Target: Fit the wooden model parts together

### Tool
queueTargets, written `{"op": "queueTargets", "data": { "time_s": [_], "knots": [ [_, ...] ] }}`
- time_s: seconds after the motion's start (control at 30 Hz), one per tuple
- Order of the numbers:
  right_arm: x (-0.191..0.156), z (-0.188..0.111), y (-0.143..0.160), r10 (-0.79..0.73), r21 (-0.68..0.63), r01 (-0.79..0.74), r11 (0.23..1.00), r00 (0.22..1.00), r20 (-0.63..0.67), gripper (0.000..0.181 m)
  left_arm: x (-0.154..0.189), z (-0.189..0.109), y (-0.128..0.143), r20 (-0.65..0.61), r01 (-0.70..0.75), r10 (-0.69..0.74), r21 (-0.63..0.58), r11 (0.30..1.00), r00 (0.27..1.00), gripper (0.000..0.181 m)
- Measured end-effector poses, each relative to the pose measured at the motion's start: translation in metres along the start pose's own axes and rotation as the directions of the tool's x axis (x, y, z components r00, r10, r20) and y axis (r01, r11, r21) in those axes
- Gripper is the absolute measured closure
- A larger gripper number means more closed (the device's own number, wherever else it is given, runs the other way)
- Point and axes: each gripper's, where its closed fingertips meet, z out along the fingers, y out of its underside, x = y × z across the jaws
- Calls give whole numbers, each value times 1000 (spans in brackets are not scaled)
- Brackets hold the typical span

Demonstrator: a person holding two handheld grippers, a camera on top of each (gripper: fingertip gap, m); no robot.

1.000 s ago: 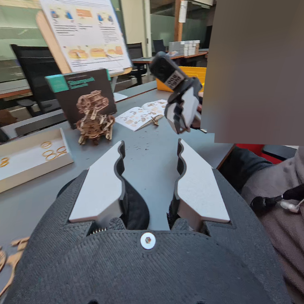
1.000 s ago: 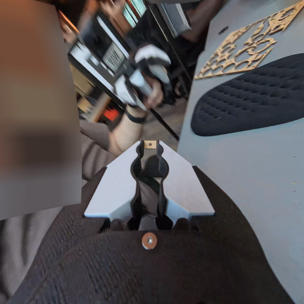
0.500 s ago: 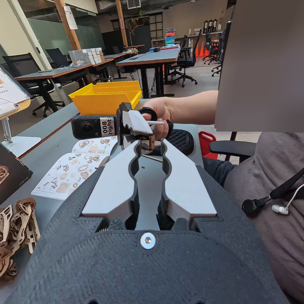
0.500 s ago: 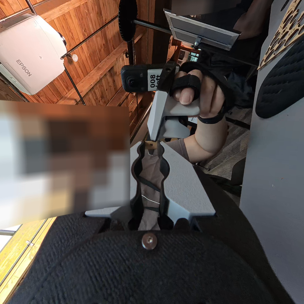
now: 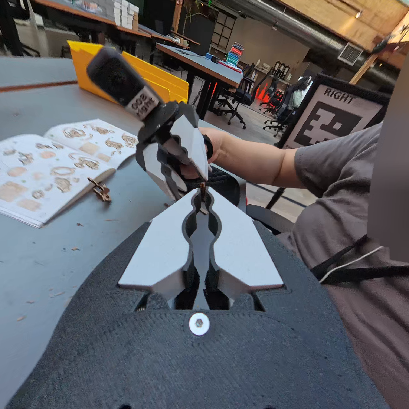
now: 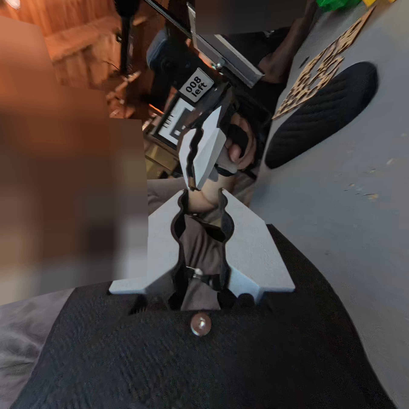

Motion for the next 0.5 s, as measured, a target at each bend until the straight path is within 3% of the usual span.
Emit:
{"op": "queueTargets", "data": {
  "time_s": [0.03, 0.07, 0.13, 0.2, 0.23, 0.33, 0.5],
  "knots": [
    [10, -3, 2, -180, -43, 176, 983, 976, -124, 152, 0, -1, 7, -31, 94, -94, -11, 995, 995, 181],
    [14, -4, 4, -385, -114, 368, 923, 898, -214, 147, 1, -1, 14, -58, 188, -189, -28, 982, 980, 181],
    [12, 1, 9, -735, -292, 675, 678, 621, -271, 143, -2, -5, 29, -84, 313, -318, -67, 947, 944, 181],
    [11, 13, 16, -929, -470, 802, 369, 304, -212, 145, -11, -9, 45, -48, 371, -378, -114, 922, 925, 181],
    [14, 20, 24, -967, -547, 798, 254, 216, -134, 147, -10, -11, 50, -57, 396, -407, -140, 907, 912, 181],
    [29, 35, 31, -996, -677, 733, 70, 91, -4, 154, -2, -16, 59, -92, 417, -444, -218, 882, 891, 181],
    [43, 47, 41, -981, -764, 641, -77, 87, 172, 166, 1, -26, 71, -82, 391, -431, -293, 872, 899, 181]
  ]
}}
